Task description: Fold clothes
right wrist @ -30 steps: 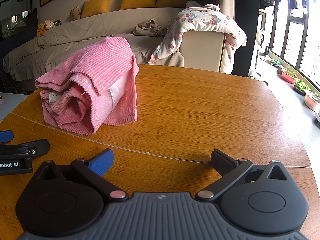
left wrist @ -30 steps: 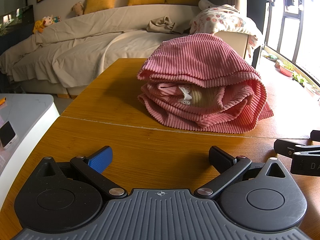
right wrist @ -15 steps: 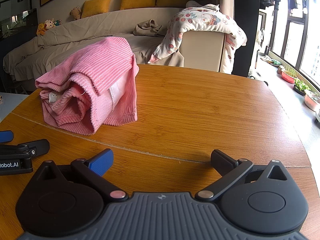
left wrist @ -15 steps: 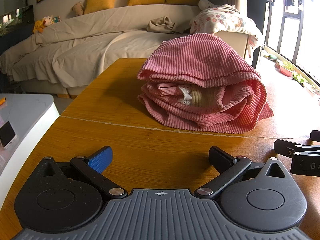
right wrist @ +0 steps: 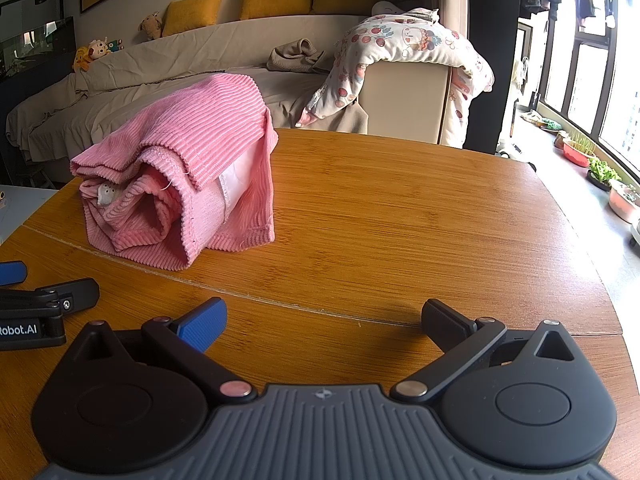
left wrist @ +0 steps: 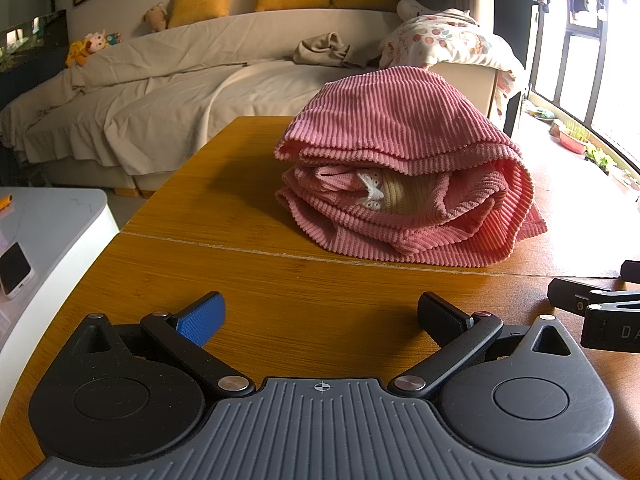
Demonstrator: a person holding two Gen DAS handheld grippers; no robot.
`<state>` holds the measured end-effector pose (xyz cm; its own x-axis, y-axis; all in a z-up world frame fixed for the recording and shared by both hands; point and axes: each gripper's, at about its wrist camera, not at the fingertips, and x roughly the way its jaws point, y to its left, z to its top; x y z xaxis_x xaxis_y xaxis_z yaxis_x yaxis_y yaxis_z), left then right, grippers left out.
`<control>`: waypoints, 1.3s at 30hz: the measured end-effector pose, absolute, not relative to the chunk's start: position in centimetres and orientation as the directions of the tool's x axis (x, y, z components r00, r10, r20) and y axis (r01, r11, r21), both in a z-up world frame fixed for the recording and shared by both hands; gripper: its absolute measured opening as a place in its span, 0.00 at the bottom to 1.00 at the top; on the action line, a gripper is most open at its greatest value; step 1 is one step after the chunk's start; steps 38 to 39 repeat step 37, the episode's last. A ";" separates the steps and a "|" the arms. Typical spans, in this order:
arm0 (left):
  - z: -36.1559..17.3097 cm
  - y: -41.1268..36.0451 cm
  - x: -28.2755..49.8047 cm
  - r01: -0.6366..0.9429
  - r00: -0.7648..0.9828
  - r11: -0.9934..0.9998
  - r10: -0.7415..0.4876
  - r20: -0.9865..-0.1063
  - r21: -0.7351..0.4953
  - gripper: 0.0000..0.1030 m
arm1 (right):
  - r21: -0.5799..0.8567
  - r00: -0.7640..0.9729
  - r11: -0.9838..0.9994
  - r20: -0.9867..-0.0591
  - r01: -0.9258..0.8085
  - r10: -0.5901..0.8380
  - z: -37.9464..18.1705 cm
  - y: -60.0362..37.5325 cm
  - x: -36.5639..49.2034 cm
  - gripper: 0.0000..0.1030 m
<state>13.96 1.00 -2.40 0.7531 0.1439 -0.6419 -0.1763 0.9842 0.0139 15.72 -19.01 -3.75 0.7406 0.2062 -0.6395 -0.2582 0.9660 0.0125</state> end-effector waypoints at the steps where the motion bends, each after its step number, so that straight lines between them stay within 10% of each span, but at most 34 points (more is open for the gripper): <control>1: -2.4 1.0 14.0 -0.176 0.753 0.984 0.144 -0.642 0.014 1.00 | 0.013 0.741 0.966 -0.640 -0.258 0.206 -3.7 -19.0 15.7 1.00; 39: -1.9 1.1 13.2 -0.159 0.725 0.987 0.116 -0.679 -0.002 1.00 | 0.016 0.740 0.966 -0.639 -0.260 0.209 -3.8 -19.1 15.9 1.00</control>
